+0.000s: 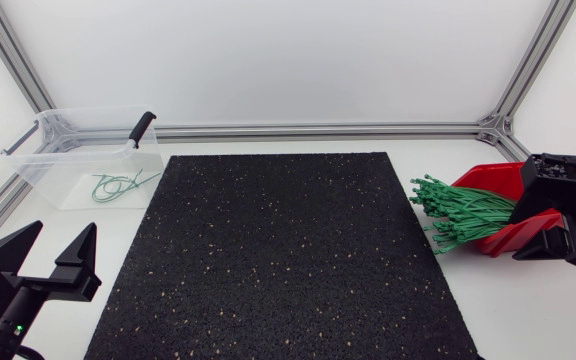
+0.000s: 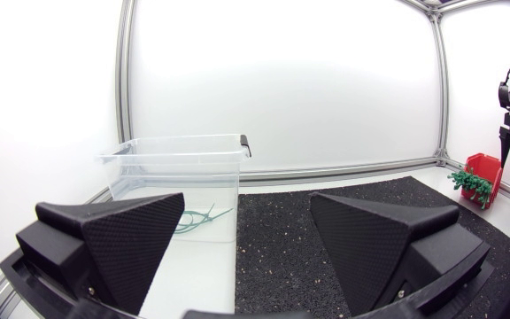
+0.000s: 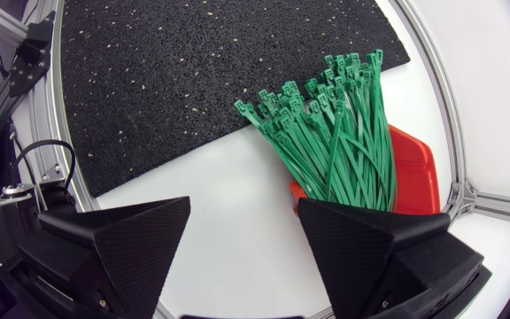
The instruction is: Take a green cable tie from the red box, thread the tail through the head to close it, then place it in the transparent bin on the left.
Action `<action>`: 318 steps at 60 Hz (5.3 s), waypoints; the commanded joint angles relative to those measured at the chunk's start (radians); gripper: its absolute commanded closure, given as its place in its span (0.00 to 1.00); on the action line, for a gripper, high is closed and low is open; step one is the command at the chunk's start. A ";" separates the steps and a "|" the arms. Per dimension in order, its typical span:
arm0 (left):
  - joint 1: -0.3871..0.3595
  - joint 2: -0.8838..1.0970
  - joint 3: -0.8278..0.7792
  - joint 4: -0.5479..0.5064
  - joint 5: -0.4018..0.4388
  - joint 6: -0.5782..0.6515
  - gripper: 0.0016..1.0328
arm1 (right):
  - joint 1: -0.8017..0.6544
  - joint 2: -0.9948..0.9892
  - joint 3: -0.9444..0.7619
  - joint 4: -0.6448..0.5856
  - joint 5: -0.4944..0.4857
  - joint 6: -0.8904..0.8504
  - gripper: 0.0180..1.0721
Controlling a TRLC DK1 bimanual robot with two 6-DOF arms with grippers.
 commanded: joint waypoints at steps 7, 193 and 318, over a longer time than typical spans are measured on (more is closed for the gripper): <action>0.004 0.004 -0.038 -0.025 0.000 -0.018 0.04 | -0.015 0.052 0.001 0.001 -0.011 -0.082 0.22; -0.001 0.016 -0.038 -0.025 0.000 -0.018 0.04 | 0.068 0.265 0.093 0.245 0.035 0.045 0.95; 0.010 0.021 -0.038 -0.030 -0.001 -0.025 0.04 | 1.107 0.029 0.319 0.129 -0.337 1.313 0.95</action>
